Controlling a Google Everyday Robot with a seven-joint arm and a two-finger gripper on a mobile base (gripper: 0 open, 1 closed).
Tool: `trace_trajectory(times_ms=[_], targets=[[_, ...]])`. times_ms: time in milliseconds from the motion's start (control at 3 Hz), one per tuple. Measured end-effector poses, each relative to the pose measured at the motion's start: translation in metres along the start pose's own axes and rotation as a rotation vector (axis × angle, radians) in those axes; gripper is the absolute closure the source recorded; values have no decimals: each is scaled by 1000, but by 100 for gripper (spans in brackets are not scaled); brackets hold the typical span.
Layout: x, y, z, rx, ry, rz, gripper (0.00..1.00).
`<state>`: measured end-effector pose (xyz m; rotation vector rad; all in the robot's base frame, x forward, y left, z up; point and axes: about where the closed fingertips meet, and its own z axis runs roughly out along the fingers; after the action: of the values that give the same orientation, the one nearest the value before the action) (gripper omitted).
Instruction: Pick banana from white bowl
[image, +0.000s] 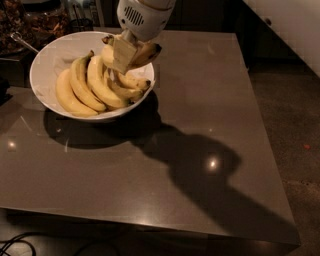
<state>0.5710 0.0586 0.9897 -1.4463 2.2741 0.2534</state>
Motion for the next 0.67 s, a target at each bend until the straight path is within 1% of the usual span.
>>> trace_trajectory(times_ms=[667], targets=[[0,41,-25,-24,-67,-15,100]])
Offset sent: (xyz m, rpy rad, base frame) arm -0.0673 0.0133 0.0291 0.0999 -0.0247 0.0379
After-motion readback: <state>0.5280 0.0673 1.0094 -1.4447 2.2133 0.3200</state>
